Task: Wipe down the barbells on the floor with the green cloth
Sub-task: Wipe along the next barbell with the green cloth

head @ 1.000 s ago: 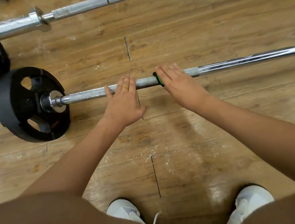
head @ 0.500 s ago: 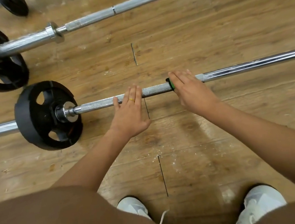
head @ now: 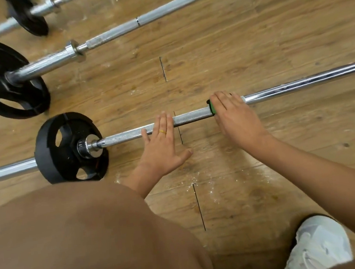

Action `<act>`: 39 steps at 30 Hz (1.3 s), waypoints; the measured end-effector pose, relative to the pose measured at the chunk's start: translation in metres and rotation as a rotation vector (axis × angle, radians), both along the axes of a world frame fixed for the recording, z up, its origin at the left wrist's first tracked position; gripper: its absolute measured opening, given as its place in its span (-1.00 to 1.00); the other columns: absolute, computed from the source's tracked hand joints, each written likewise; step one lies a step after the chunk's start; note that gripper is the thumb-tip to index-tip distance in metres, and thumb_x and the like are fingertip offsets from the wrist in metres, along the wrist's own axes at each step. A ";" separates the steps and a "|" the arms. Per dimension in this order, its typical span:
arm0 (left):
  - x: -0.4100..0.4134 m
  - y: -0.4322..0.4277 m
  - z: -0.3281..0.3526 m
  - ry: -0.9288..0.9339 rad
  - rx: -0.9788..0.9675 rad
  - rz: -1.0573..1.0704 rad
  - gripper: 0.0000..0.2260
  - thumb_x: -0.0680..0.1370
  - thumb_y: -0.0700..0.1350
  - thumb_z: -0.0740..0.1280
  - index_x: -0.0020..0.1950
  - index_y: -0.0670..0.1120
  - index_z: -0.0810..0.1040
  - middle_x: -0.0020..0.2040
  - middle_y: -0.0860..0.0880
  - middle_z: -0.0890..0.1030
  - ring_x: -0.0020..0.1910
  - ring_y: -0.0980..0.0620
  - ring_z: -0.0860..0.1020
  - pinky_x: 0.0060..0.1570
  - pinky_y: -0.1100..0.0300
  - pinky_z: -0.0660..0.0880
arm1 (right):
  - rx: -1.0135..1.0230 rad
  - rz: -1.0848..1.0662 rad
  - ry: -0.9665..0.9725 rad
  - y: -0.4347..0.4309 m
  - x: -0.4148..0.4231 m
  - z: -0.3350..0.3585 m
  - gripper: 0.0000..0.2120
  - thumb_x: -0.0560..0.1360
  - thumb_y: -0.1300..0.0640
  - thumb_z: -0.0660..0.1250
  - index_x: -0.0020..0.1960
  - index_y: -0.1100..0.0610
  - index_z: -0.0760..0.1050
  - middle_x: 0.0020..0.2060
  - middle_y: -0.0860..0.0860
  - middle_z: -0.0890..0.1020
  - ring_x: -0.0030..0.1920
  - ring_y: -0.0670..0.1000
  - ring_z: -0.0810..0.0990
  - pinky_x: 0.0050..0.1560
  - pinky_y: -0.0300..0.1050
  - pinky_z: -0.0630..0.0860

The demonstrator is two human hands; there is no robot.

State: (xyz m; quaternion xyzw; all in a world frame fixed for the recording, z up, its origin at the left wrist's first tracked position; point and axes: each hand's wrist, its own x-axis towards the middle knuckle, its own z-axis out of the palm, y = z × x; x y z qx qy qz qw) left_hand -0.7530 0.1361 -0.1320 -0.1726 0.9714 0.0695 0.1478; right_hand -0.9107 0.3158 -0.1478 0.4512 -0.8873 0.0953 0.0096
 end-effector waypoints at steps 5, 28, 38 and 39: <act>0.007 0.005 0.000 0.001 0.033 0.003 0.01 0.49 0.47 0.05 0.63 -0.15 -0.30 0.63 -0.09 -0.32 0.61 -0.02 -0.31 0.52 -0.33 -0.18 | 0.003 0.001 -0.064 -0.004 0.006 0.000 -0.45 0.55 0.31 0.28 0.51 0.25 0.23 0.45 0.17 0.36 0.49 0.15 0.28 0.57 0.04 0.03; 0.006 0.010 -0.010 0.073 0.009 -0.020 -0.07 0.56 0.40 0.13 0.65 -0.13 -0.22 0.66 -0.05 -0.20 0.63 -0.06 -0.23 0.51 -0.33 -0.20 | -0.114 0.117 -0.146 -0.015 0.025 -0.002 -0.53 0.56 0.34 0.26 0.45 0.21 0.33 0.40 0.12 0.43 0.46 0.12 0.33 0.57 0.03 0.08; 0.009 0.016 -0.009 0.077 -0.010 -0.017 -0.07 0.55 0.36 0.16 0.66 -0.14 -0.19 0.67 -0.07 -0.12 0.63 -0.10 -0.21 0.50 -0.34 -0.20 | -0.125 0.076 -0.078 -0.014 0.042 -0.010 -0.44 0.54 0.34 0.32 0.52 0.24 0.29 0.47 0.15 0.38 0.53 0.17 0.25 0.55 0.00 -0.07; 0.010 0.017 -0.009 0.080 -0.004 -0.013 -0.09 0.55 0.31 0.20 0.66 -0.14 -0.19 0.67 -0.07 -0.11 0.63 -0.10 -0.21 0.50 -0.34 -0.20 | -0.113 0.086 -0.069 -0.010 0.043 -0.010 -0.41 0.54 0.35 0.32 0.54 0.23 0.26 0.49 0.13 0.36 0.54 0.15 0.23 0.55 -0.01 -0.10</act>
